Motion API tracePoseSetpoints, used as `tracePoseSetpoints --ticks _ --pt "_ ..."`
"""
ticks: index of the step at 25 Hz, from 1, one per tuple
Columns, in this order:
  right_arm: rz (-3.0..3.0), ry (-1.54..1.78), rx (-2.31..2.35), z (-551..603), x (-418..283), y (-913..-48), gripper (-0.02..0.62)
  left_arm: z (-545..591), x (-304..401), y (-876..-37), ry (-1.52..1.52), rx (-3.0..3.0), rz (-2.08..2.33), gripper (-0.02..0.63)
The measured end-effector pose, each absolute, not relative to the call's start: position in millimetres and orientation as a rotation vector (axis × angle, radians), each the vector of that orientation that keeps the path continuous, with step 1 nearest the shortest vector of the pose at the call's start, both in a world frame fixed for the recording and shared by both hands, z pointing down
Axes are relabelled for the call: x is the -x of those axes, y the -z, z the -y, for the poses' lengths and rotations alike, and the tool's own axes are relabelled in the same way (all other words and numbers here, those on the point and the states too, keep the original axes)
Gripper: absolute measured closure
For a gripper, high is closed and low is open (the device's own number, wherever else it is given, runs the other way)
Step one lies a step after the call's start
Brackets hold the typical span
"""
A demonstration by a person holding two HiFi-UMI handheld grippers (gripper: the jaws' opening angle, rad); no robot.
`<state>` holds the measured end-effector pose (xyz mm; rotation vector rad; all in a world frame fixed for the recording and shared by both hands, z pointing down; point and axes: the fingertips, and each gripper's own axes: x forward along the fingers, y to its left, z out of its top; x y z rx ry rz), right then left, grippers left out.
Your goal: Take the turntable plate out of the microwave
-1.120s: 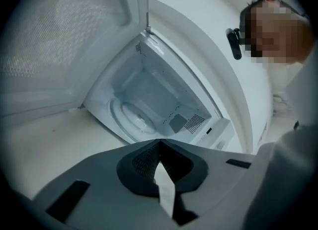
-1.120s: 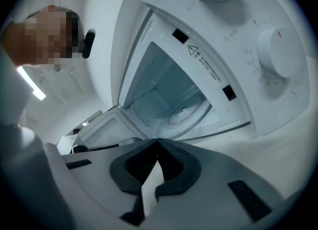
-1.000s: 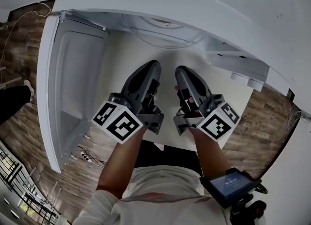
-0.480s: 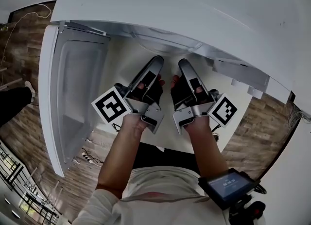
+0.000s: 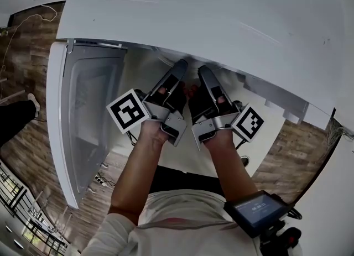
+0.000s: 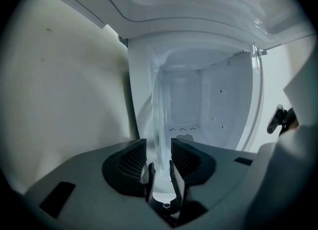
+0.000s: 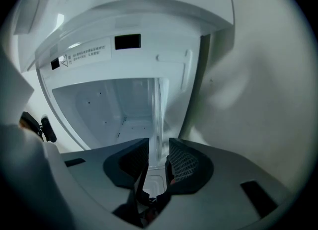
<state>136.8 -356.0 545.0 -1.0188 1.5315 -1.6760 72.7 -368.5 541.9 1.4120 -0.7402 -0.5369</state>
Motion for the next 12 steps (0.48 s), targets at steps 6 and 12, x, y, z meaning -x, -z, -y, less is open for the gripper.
tracePoseSetpoints --ticks 6,12 --pt "-1.49 1.685 1.027 360.9 -138.1 -547.6 0.491 374.1 -73.6 -545.9 0.515 -1.391 0.73 0.454" --pt "-1.447 1.694 1.005 361.3 -141.1 -549.3 0.491 374.2 -75.8 -543.5 0.515 -1.388 0.702 0.513"
